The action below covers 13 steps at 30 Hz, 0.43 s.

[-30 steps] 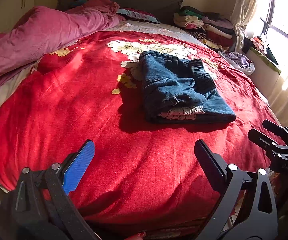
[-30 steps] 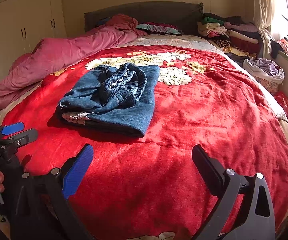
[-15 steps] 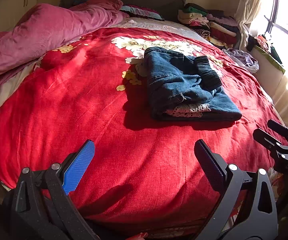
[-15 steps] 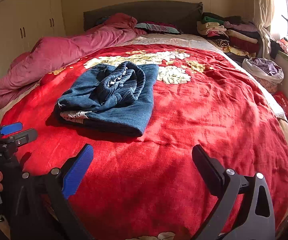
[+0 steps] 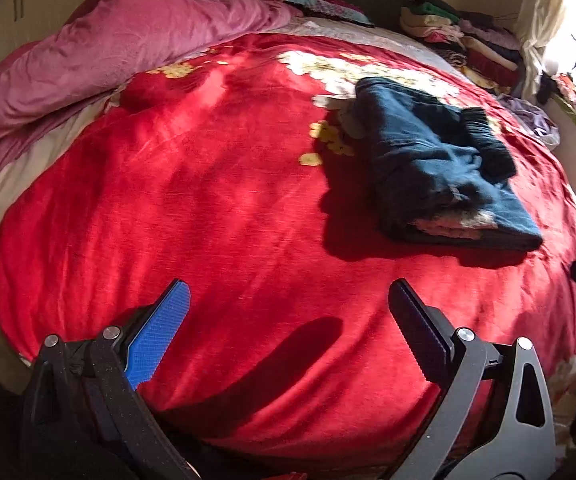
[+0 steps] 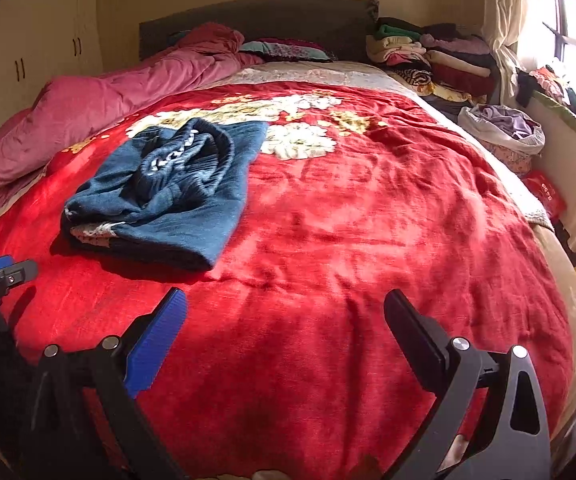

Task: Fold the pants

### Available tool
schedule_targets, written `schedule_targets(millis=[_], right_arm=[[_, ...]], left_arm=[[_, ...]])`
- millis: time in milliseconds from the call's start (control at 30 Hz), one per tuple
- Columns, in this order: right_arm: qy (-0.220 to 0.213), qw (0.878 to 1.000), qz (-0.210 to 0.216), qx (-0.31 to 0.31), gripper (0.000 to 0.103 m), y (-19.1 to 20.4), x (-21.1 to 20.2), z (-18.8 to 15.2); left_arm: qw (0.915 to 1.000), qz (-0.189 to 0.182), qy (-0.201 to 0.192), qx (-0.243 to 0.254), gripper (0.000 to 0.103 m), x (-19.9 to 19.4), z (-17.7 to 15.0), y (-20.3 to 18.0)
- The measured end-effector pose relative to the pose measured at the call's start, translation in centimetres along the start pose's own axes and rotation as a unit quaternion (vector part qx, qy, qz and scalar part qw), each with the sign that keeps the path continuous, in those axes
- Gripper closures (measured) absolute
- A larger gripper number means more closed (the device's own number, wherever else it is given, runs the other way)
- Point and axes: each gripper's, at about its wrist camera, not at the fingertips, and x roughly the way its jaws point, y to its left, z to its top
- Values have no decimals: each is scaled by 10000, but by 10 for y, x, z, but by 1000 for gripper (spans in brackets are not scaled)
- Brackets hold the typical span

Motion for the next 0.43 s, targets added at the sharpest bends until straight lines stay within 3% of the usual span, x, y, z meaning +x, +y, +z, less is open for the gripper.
schedule_targets(millis=[167, 267, 433], right_arm=[[165, 9969, -564, 523, 5, -62, 25, 19], [235, 9914, -895, 924, 5, -114, 50, 42], [556, 9753, -1418, 1599, 5, -205, 108, 76]], left_arm=[[9981, 248, -135, -550, 10, 6, 34, 60], [9934, 796, -1, -829, 10, 26, 69, 109], [9815, 1400, 275, -1273, 10, 76, 126, 187]])
